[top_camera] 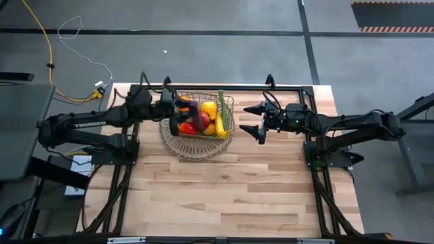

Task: Build produce basket
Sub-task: Put the violet eggplant into the wire basket

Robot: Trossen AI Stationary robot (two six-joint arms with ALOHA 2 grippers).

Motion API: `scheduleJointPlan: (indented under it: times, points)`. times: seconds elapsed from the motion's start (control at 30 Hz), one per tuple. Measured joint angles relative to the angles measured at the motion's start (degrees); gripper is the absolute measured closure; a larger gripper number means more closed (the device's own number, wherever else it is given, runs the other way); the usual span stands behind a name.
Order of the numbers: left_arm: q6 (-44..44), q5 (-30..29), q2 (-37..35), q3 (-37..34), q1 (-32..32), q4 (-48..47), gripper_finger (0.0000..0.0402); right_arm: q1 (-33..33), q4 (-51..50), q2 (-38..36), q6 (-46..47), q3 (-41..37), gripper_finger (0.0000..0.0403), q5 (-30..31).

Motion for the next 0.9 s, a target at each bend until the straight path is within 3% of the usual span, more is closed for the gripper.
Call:
scheduleJointPlan:
  times: [0.23, 0.37, 0.67, 0.9]
  points:
    - [14.29, 0.6, 5.51, 16.81, 2.0, -33.92, 0.025, -0.02, -0.02, 0.0, 0.0, -0.02, 0.0004, 0.04]
    - [20.73, 0.62, 11.96, 23.46, 2.57, -45.46, 0.025, -0.02, 0.0, 0.0, 0.02, 0.0, 0.0004, 0.56]
    - [27.51, 0.59, 22.69, 25.68, 1.62, -48.34, 0.025, -0.02, -0.01, 0.0, 0.87, -0.02, 0.0004, 1.22]
    - [30.13, 0.23, 26.15, 25.67, 0.83, -52.91, 0.025, -0.04, -0.02, 0.0, 0.79, -0.02, 0.0004, 1.87]
